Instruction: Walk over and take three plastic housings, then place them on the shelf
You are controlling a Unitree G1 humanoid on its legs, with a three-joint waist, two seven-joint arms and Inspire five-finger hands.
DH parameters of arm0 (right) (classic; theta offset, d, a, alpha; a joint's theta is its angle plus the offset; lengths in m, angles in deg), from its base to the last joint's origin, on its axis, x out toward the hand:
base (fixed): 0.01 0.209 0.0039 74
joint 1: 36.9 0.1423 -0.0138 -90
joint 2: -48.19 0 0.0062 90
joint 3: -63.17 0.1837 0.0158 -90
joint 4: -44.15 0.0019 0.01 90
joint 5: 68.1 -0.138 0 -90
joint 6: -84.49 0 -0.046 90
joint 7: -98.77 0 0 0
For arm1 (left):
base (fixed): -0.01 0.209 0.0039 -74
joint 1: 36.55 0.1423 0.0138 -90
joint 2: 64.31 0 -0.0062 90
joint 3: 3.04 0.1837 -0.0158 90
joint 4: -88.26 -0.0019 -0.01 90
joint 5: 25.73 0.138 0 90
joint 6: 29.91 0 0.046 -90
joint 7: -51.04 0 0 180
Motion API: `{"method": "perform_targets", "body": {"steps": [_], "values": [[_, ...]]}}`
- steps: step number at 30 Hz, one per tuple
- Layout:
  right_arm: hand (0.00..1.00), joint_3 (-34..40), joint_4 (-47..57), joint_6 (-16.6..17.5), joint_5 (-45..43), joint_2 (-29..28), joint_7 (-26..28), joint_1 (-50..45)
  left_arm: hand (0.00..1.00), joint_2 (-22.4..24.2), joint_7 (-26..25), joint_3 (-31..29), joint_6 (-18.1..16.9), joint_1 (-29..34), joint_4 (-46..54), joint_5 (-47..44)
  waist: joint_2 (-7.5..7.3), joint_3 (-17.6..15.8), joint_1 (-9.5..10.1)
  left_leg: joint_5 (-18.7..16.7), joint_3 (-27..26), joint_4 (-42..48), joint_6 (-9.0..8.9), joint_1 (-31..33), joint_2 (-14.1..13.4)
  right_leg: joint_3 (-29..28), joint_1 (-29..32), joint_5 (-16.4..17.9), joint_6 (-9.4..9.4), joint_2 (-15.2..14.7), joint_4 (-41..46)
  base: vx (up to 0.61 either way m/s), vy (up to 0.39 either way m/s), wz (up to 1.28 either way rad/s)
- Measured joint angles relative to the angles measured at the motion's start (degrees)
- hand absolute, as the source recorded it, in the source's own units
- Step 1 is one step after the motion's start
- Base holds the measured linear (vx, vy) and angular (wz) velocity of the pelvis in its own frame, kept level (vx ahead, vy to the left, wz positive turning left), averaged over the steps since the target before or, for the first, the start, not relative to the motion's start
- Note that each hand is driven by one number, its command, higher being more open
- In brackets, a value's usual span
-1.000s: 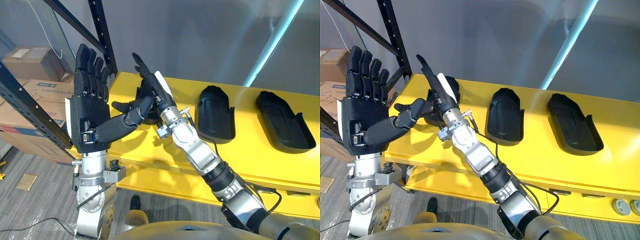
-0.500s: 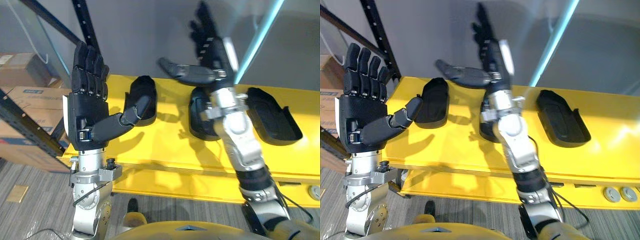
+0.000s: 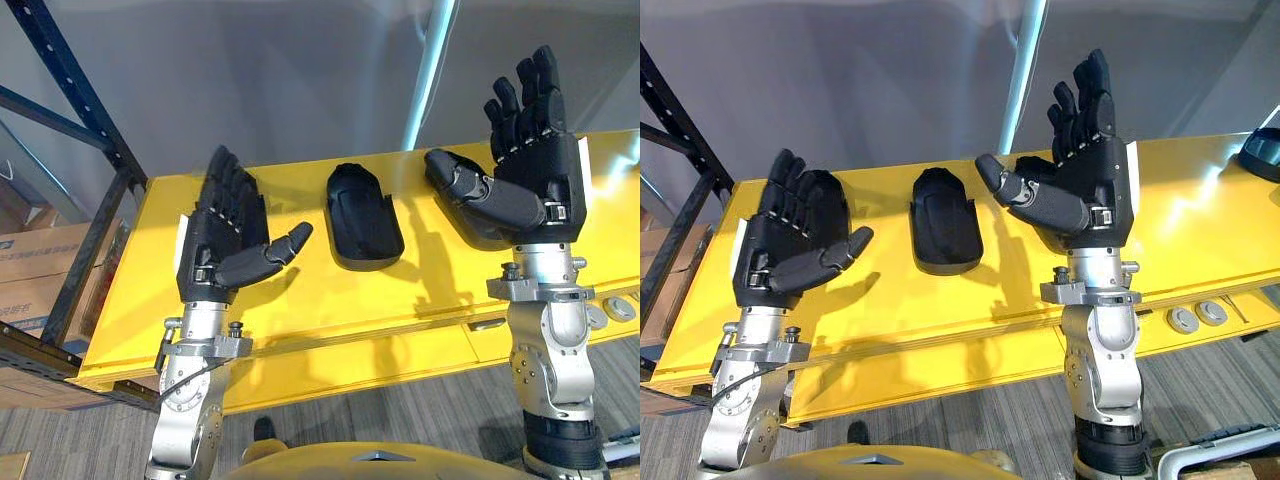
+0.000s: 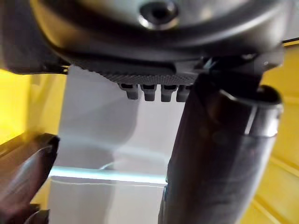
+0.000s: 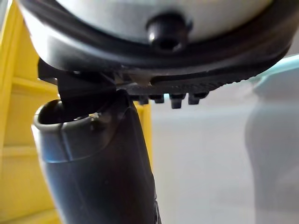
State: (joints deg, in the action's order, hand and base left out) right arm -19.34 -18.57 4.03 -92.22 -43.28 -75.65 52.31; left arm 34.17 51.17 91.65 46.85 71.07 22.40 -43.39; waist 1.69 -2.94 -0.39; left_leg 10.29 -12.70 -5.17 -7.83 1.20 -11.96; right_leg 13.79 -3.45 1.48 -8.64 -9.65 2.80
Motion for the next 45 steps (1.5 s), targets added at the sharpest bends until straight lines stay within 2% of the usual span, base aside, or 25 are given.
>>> {"method": "perform_targets", "body": {"steps": [6, 8, 20, 25, 34, 39, 43, 45], "values": [[1.00, -0.05, 0.79, -0.09, 0.06, -1.56, -1.00, -3.50, 1.00, -0.24, 1.03, 3.79, 3.11, 0.94, -5.90, -0.20, -0.40, -0.28, -0.20, -0.07, -1.18, 0.01, 0.07, 1.50, -0.07, -1.34, 2.50, -0.10, 0.12, -0.04, 0.07, 0.01, -0.003, -0.09], [1.00, -0.02, 0.41, -0.10, -1.58, -1.65, -2.63, -4.23, 1.00, -0.29, 1.06, 5.48, 4.66, 1.06, -6.80, -0.22, -0.46, -0.97, -1.20, 0.04, -1.41, 0.02, 0.15, 2.49, -0.06, -1.58, 3.51, -0.66, -0.09, -0.03, 0.06, 0.02, -0.001, -0.03], [1.00, 3.17, 0.19, -0.85, -4.46, -4.90, -7.25, -12.18, 1.00, -1.49, 1.25, 10.24, 6.29, 0.84, -6.81, -0.97, 0.07, -3.08, -4.03, -0.43, -3.74, 0.04, -0.37, 1.74, -0.22, -3.85, 4.52, -0.65, -0.05, 0.07, 0.07, 0.02, -0.004, -0.09], [1.00, 3.37, 0.08, -0.85, -6.50, -6.52, -8.80, -13.70, 1.00, -1.90, 0.33, 12.11, 8.65, 0.75, -7.38, -0.96, -0.14, -3.59, -4.59, -0.65, -4.62, 0.04, -0.35, 1.12, -0.26, -4.68, 4.51, -0.64, -0.07, 0.08, 0.05, -0.01, 0.001, -0.08], [1.00, 3.25, 0.08, -1.04, -6.62, -6.62, -9.05, -14.77, 1.00, -1.90, -0.42, 13.08, 8.43, 0.36, -8.24, -0.98, -0.14, -3.58, -4.56, -0.79, -5.41, 0.04, -0.30, 0.29, -0.28, -5.36, 4.26, -0.71, -0.19, 0.08, 0.10, 0.00, 0.000, -0.03], [1.00, 3.17, 0.08, -1.21, -6.62, -8.35, -8.89, -14.93, 1.00, -2.06, -2.58, 14.15, 8.27, 0.13, -8.25, -0.86, -0.14, -3.57, -4.55, -0.79, -5.53, 0.05, -0.29, 0.23, -0.28, -5.42, 4.25, -0.77, -0.25, 0.06, 0.10, 0.00, 0.000, 0.00], [1.00, 2.34, 0.08, -2.22, -6.60, -8.21, -5.66, -15.98, 1.00, -2.02, -5.42, 14.72, 8.11, 0.10, -8.28, 0.32, -0.19, -3.51, -4.49, -0.79, -5.51, 0.05, -0.29, 0.17, -0.28, -5.36, 4.13, -0.79, -0.29, 0.06, 0.10, 0.00, 0.000, 0.00], [1.00, 0.96, 0.07, -4.10, -6.59, -8.07, -3.08, -16.38, 1.00, -2.00, -6.57, 14.62, 8.04, 0.03, -8.46, 0.32, -0.24, -3.48, -4.50, -0.79, -5.45, 0.05, -0.29, -0.02, -0.29, -5.28, 3.87, -0.81, -0.32, 0.06, 0.07, 0.00, 0.000, 0.00]]}}
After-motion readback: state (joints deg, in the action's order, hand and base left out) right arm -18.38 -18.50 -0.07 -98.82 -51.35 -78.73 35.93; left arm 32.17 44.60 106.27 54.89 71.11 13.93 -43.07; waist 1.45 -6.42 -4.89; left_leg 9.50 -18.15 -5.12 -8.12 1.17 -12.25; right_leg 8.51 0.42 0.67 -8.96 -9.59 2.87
